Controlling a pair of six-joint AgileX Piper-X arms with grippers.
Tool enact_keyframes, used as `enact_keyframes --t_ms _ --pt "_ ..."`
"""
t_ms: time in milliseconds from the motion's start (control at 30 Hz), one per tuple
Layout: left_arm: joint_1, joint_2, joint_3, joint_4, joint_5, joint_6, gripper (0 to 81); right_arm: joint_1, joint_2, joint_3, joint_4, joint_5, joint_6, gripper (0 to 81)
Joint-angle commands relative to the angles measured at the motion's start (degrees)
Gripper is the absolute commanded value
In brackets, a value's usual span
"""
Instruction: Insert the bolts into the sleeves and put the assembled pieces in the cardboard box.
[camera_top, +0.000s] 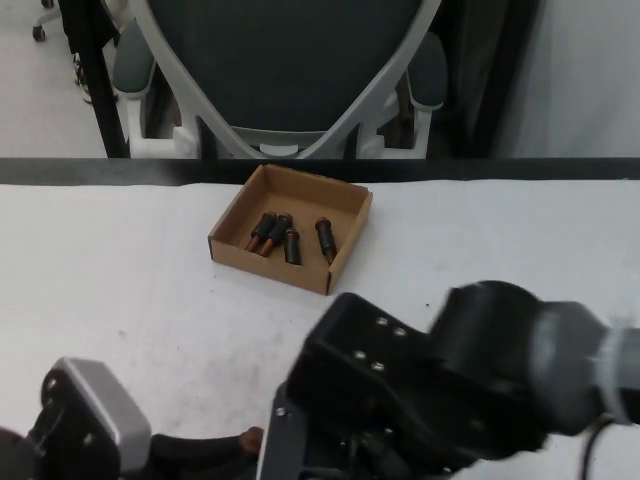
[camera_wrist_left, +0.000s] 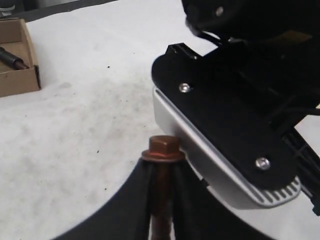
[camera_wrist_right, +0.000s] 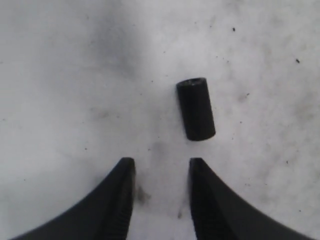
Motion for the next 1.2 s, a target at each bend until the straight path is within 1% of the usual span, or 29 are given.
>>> enact_keyframes --t_ms 0,100,167,267,400,600,667,767,1100,1133,1167 --pt "-0.64 -1.47 -0.20 -2.84 2.39 -0.07 0.8 -0.39 2.94 -3.50 -0.49 0.99 -0.45 35.1" --pt "-0.64 -2.90 -0.24 -0.84 -2.13 -0.07 0.8 -0.87 4.28 -4.43 -1.69 0.99 -0.45 35.2" --pt "-0.64 -4.21 -0.24 1.48 -6.59 0.09 0.8 -1.55 4.57 -4.53 -2.31 0.99 -0.68 36.7" --pt "-0.64 -6.66 -0.24 4.04 -15.10 2.01 0.8 -2.51 4.58 -4.58 -2.29 0.44 -1.44 40.9" --pt "-0.64 -10.80 -0.24 7.03 -22.42 2.59 0.8 -2.87 4.58 -4.58 -2.49 -1.35 -1.72 41.0" --pt "-0.64 -14.81 0.11 9.48 -25.39 3.05 0.8 -3.28 4.71 -4.58 -6.58 -1.44 -1.81 41.0" --pt "-0.64 -15.33 0.28 9.72 -25.40 3.05 0.8 -3.28 4.71 -4.58 -7.25 -1.44 -1.81 41.0" --pt "-0.64 -15.40 0.28 9.71 -25.40 3.05 0.8 -3.75 5.26 -4.58 -7.13 -4.46 -1.81 41.0" --pt "-0.64 -15.39 0.28 9.71 -24.97 3.05 0.8 -4.84 13.40 -4.58 -6.51 -4.26 -3.03 40.7" --pt "-0.64 -15.39 0.28 9.71 -24.97 3.05 0.8 -4.84 14.08 -4.58 -6.66 -3.95 -3.03 38.4" --pt "-0.64 -15.39 0.28 9.71 -24.97 3.05 0.8 -4.84 14.58 -4.58 -6.65 -3.96 -3.03 32.8"
